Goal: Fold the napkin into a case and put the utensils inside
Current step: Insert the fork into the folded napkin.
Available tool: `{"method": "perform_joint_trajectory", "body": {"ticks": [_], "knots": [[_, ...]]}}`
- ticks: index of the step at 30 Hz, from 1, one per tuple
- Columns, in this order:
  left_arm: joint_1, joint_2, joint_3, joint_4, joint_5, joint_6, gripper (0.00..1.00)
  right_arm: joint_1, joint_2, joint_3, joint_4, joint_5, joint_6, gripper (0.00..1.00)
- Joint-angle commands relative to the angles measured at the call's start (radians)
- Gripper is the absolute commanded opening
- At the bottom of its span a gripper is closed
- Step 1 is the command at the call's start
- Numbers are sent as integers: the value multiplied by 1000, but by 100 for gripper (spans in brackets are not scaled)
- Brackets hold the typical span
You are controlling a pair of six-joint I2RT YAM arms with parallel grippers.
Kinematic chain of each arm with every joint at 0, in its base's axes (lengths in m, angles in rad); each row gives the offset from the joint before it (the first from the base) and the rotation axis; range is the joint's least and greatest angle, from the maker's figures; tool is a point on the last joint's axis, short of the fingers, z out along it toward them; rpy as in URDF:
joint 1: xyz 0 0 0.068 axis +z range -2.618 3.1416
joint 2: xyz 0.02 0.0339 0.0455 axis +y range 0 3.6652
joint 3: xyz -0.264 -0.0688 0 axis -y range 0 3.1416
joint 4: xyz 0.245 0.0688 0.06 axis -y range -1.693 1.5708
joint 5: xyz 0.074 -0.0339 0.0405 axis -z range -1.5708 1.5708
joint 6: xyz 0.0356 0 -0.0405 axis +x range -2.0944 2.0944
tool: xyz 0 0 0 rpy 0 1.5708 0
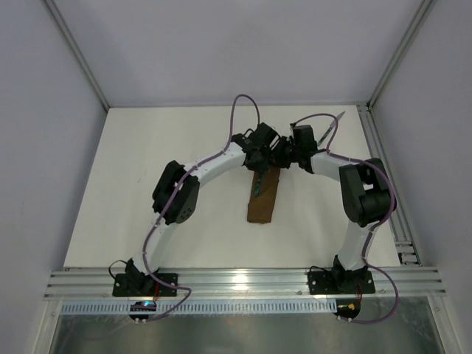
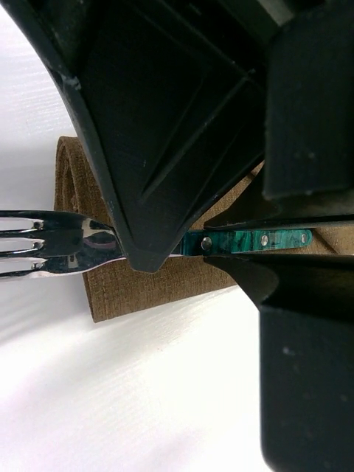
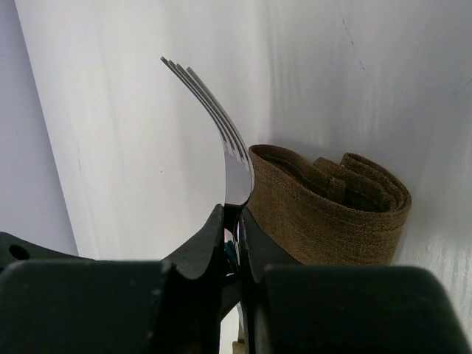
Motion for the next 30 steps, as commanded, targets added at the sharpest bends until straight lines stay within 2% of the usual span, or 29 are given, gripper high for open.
{"method": "perform_joint_trajectory", "body": {"ticks": [1, 3, 5, 6, 7, 11, 12, 13, 19, 22, 24, 25, 28, 30], "knots": [[3, -38, 31, 32, 18, 28, 0, 6, 16, 5, 77, -30, -21, 4], [7, -38, 33, 24, 30, 40, 0, 6, 17, 2, 94, -35, -27, 4], [9, -41, 31, 20, 41, 60, 10, 6, 19, -7, 118, -33, -42, 4], [9, -42, 33, 14, 50, 68, 22, 6, 17, -15, 132, -35, -47, 4], [9, -44, 31, 10, 55, 86, 28, 4, 16, -31, 166, -38, -47, 4], [12, -51, 28, 9, 84, 120, 35, 0, 13, -65, 261, -48, -58, 4], [12, -50, 30, 7, 87, 125, 42, -2, 14, -73, 285, -50, -61, 4], [12, -48, 40, -2, 117, 132, 44, -3, 17, -74, 301, -54, -67, 4], [22, -87, 37, -63, 171, 174, 44, -17, 16, -88, 293, -61, -67, 4], [48, -133, 13, -77, 194, 208, 44, -16, -41, -113, 278, -36, -84, 4], [85, -171, -30, -74, 214, 214, 43, -13, -76, -61, 125, 31, -143, 4], [102, -179, -36, -85, 261, 214, 41, 1, -85, -36, 67, 62, -168, 7], [179, -211, -84, -67, 312, 206, 27, 58, -124, 24, -128, 230, -219, 14], [217, -220, -140, -34, 308, 199, 22, 98, -130, 73, -246, 383, -237, 19]]}}
